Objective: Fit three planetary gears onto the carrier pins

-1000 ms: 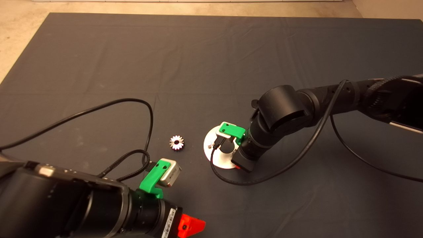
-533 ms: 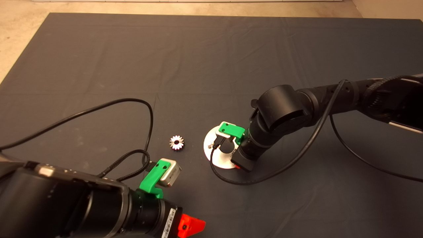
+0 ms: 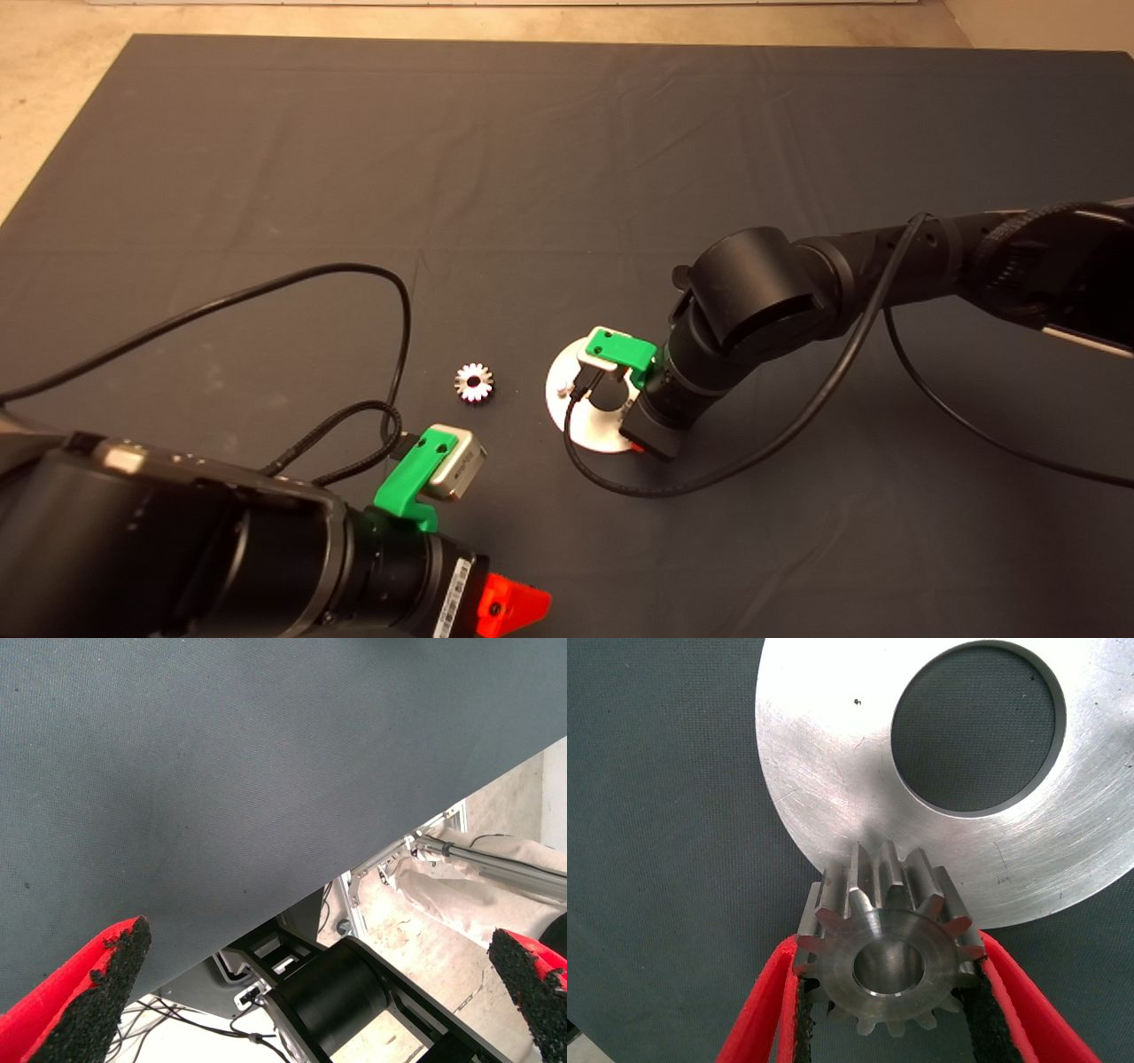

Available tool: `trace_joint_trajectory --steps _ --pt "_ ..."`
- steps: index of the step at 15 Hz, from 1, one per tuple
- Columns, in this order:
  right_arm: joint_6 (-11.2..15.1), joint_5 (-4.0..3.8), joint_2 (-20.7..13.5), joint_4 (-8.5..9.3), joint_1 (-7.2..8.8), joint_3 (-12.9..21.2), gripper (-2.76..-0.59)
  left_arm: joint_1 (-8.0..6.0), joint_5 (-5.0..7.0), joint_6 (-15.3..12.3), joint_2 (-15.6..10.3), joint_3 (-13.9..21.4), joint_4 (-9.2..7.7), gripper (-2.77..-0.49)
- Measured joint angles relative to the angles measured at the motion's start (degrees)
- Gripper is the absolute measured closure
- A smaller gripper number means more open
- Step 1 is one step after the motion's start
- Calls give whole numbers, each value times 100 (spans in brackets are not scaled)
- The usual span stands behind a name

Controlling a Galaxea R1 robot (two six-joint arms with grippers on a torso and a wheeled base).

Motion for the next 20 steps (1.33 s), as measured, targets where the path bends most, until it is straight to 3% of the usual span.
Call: trace_joint_trajectory --steps 20 --pt "-213 22 11 -39 15 -41 -95 -2 0 0 -15 0 8 -276"
